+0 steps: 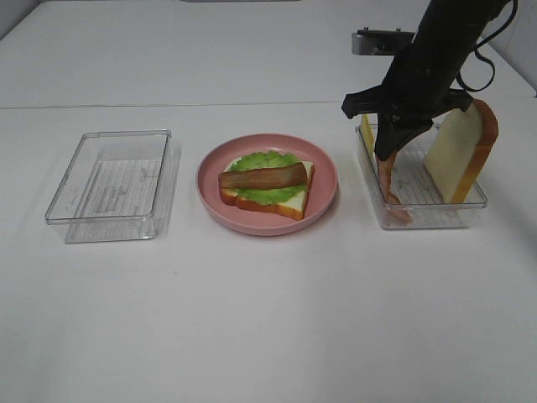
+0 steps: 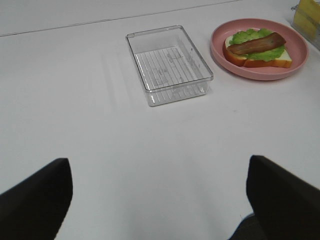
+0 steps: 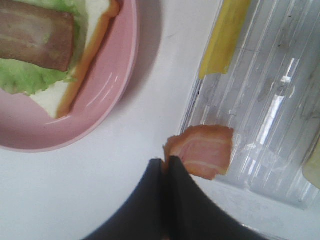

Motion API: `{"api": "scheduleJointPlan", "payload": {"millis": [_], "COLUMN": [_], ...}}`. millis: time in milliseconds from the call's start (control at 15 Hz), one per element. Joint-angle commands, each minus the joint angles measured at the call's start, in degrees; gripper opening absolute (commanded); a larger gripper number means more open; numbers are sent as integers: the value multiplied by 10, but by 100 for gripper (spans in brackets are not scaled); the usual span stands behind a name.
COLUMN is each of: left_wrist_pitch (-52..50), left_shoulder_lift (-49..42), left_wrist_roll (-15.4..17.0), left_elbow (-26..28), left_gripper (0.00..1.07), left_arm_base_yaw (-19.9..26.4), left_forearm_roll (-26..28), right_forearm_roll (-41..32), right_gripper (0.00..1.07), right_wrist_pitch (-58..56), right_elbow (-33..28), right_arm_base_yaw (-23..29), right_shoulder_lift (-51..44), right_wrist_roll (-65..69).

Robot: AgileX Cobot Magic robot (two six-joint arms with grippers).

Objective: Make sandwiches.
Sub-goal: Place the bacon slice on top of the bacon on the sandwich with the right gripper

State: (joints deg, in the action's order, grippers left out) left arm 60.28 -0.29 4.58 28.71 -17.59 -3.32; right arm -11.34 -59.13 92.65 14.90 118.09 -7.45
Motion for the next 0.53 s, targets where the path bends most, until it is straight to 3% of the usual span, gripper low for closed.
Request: {"api": "scheduleJointPlan", "payload": {"millis": [67,400,467,533], "left_wrist_pitch": [-3,-3,-3,-3], "left_shoulder_lift": [-4,-5,-5,-5], "left_wrist_roll": [1,1,1,1], "left_elbow": [-2,-2,-2,-2], "left_gripper": [89,89,89,89], "left_arm_base_yaw": [2,2,2,2], "left_forearm_roll": [0,0,0,0], "right_forearm_roll": [0,-69,-104,-199], "right_gripper": [0,0,0,0], "right_wrist_pitch": [-36,-73,-74,-70], "right_elbow": [4,4,4,4], "right_arm_base_yaw": [2,2,2,2], "right_shoulder_lift": [-43,-111,-119,-123], "right_wrist_roll": [4,-7,-22,-79]}}
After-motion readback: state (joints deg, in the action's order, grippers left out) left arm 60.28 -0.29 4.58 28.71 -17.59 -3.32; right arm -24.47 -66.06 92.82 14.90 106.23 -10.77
